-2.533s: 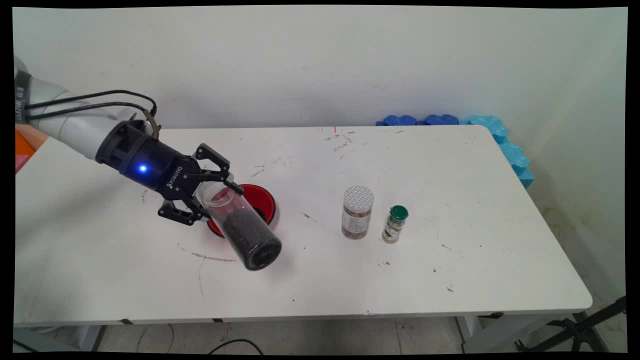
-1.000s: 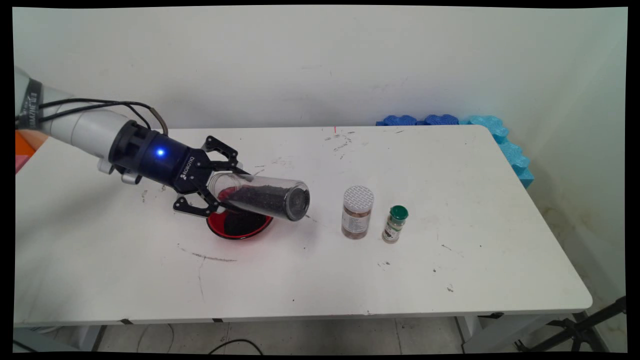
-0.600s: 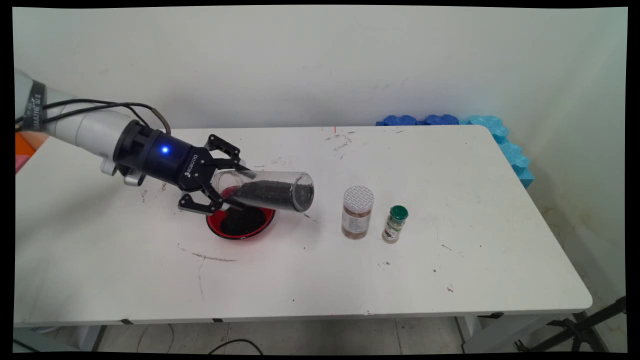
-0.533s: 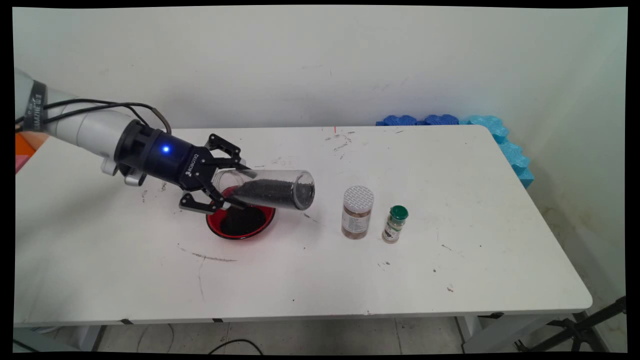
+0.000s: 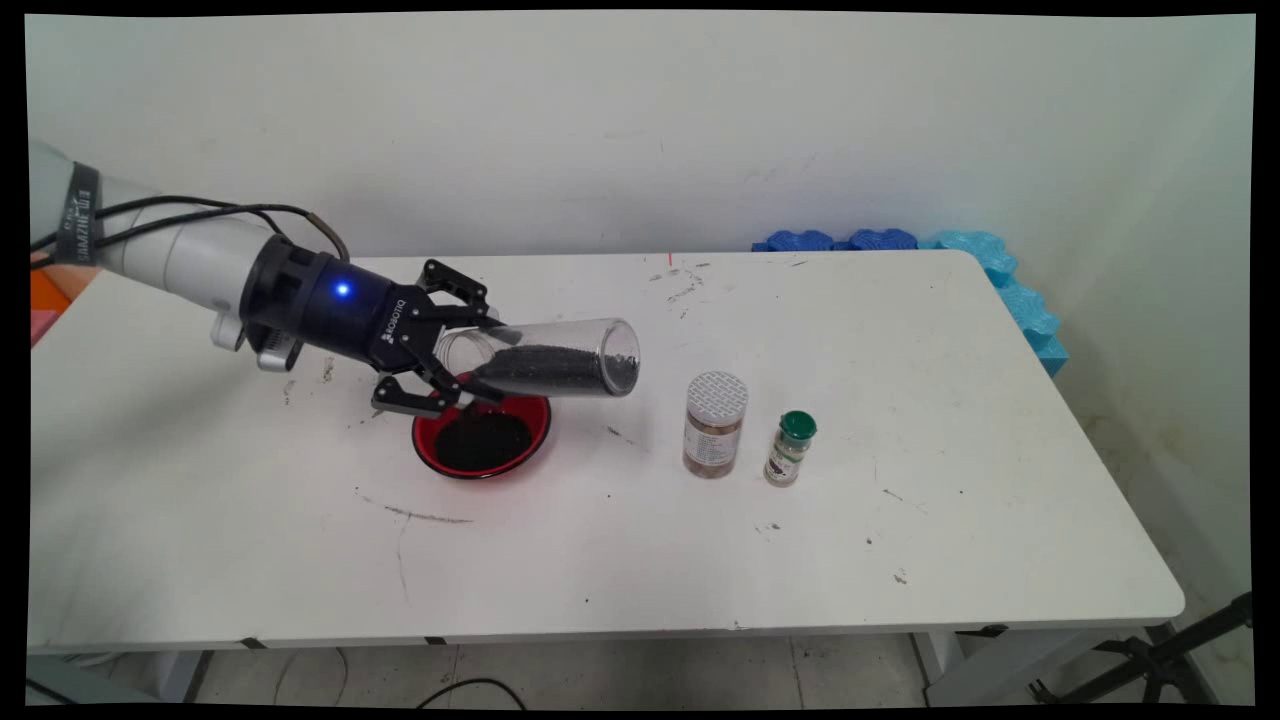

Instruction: Pour the black seasoning powder in the red bowl

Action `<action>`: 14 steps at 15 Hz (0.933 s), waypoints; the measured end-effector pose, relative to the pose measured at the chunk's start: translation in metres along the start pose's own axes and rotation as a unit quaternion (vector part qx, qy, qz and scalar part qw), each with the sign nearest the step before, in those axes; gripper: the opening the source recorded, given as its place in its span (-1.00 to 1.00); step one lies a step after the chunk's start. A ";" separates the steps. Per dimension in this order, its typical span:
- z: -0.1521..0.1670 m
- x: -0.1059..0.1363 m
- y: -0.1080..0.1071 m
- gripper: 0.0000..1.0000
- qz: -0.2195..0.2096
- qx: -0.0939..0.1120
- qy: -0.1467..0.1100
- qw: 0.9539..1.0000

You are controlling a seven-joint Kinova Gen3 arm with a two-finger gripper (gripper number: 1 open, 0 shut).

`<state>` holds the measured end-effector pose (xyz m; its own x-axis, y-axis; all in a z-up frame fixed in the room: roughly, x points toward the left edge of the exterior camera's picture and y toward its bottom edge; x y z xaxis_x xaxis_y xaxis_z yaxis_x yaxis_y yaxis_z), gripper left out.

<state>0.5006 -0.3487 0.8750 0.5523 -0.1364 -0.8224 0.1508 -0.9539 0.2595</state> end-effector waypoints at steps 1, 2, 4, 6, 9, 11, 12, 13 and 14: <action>0.000 0.000 0.000 -1.00 -0.001 -0.002 0.000 1.000; 0.001 0.000 0.001 -1.00 -0.002 -0.003 -0.001 1.000; 0.002 0.000 0.001 -1.00 -0.003 -0.006 -0.001 1.000; 0.002 0.000 0.001 -1.00 -0.002 -0.008 -0.001 1.000; 0.003 0.001 0.002 -1.00 0.006 -0.009 0.002 1.000; 0.003 0.003 0.002 -1.00 0.016 -0.009 0.004 1.000; 0.003 0.003 0.002 -1.00 0.021 -0.009 0.005 1.000; 0.003 0.004 0.002 -1.00 0.025 -0.008 0.006 1.000; 0.003 0.004 0.002 -1.00 0.031 -0.008 0.007 0.999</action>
<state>0.5010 -0.3522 0.8707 0.5720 -0.1907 -0.7978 0.1297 -0.9394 0.3175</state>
